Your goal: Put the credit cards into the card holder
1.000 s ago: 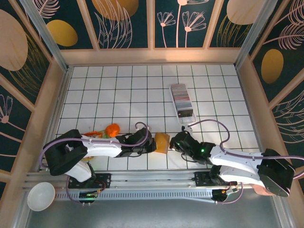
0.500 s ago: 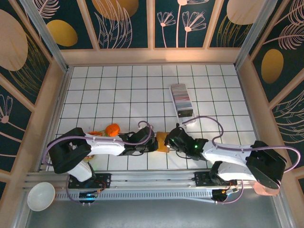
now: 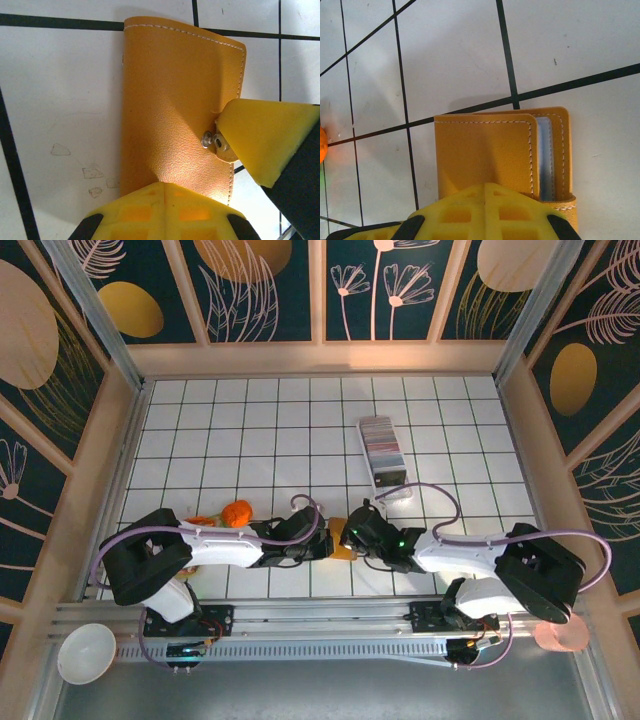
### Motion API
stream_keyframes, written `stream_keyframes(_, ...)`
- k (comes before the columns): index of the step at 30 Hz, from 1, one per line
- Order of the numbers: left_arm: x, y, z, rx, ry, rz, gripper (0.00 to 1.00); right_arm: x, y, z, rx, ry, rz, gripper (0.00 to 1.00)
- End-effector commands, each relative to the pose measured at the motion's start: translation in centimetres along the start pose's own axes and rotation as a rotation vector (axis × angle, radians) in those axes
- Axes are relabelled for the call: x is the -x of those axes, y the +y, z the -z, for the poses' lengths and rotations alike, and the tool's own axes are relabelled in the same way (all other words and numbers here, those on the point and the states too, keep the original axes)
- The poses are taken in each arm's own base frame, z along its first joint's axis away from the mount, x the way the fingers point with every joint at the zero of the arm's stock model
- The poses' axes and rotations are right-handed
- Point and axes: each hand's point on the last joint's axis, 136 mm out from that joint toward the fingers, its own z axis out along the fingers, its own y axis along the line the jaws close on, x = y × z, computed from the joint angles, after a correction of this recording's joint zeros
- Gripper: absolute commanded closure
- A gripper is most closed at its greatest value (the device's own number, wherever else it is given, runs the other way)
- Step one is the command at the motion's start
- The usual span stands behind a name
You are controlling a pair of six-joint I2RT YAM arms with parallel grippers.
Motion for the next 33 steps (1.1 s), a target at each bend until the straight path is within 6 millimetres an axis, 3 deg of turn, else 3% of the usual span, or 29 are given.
stream_keyframes(1,-2.4,3.4,-0.5,0.106,0.079,-0.006,1.00,0.0,1.1,-0.2,0.018,0.004,0.017,1.00)
stream_keyframes(7,-2.3,3.1,-0.5,0.088,0.076,0.003,1.00,-1.2,-0.3,-0.7,-0.025,0.024,0.020,1.00)
stream_keyframes(14,-2.5,3.1,-0.3,0.045,0.060,0.051,1.00,-3.5,-3.3,-1.1,-0.158,0.063,0.061,1.00)
stream_keyframes(22,-2.3,3.4,0.0,-0.005,0.036,0.123,1.00,-7.5,-7.1,-1.4,-0.322,0.135,0.133,1.00)
stream_keyframes(29,-0.6,6.8,2.3,-0.009,-0.055,0.228,1.00,-10.2,-10.4,-1.6,-0.493,0.190,0.223,1.00)
stream_keyframes(33,0.4,6.4,4.1,-0.044,-0.104,0.236,1.00,-11.4,-10.8,-2.0,-0.526,0.227,0.270,1.00)
